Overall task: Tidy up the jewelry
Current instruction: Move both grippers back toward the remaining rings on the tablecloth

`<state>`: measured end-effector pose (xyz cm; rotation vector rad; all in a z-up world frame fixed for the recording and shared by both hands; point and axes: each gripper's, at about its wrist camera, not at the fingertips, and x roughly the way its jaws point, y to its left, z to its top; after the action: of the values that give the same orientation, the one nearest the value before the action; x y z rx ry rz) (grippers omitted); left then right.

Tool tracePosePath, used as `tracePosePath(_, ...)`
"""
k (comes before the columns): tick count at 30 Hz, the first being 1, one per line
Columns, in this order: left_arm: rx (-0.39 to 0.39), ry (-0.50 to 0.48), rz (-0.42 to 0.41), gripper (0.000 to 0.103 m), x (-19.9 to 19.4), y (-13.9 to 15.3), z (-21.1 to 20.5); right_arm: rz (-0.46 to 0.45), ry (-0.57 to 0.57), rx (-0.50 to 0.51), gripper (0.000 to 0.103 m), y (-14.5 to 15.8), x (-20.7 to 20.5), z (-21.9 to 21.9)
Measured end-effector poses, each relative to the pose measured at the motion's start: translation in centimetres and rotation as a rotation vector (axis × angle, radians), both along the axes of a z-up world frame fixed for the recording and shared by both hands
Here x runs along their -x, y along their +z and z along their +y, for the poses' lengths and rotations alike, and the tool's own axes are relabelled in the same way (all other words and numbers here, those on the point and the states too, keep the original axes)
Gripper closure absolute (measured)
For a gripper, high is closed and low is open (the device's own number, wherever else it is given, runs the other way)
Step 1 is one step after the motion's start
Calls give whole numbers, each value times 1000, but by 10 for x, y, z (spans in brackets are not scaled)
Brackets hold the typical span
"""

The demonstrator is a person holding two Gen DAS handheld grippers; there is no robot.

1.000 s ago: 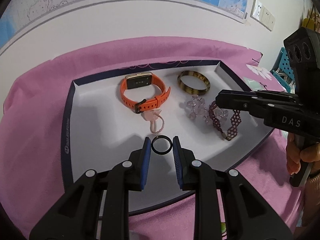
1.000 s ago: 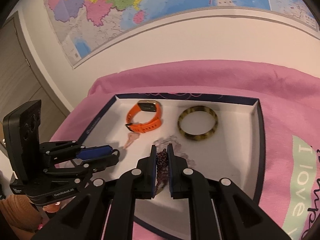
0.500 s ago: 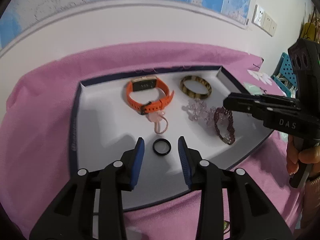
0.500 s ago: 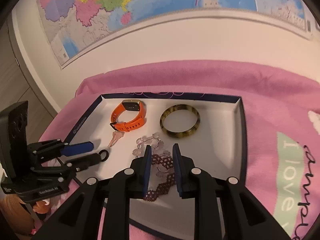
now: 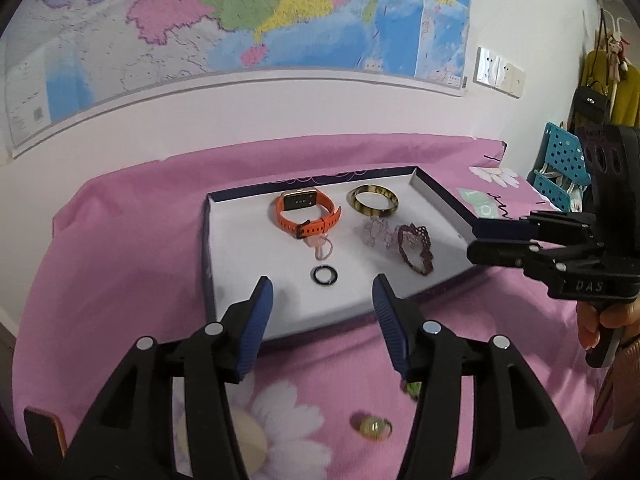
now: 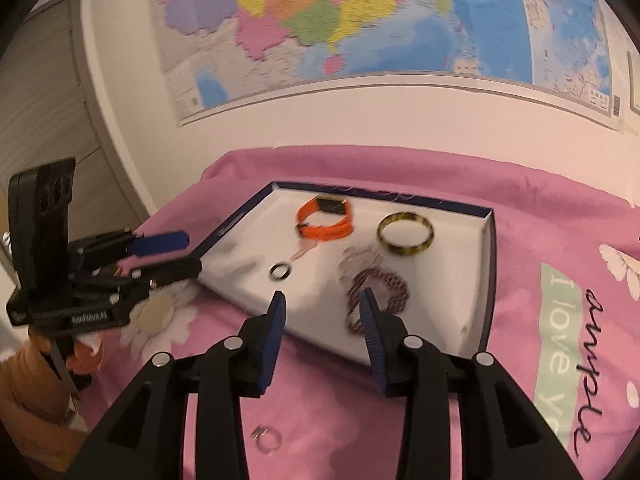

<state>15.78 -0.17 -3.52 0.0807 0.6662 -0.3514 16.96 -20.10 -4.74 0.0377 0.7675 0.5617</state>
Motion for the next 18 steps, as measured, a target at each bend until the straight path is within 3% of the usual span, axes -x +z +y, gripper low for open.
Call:
tracePosePath(6,-30,-2,-16,51,30,-7,9,28,44,51,64,-15,30,10)
tracePosePath(18,-49,-34,40,51,62,-34,8,103,79,85,63,-43,62,18)
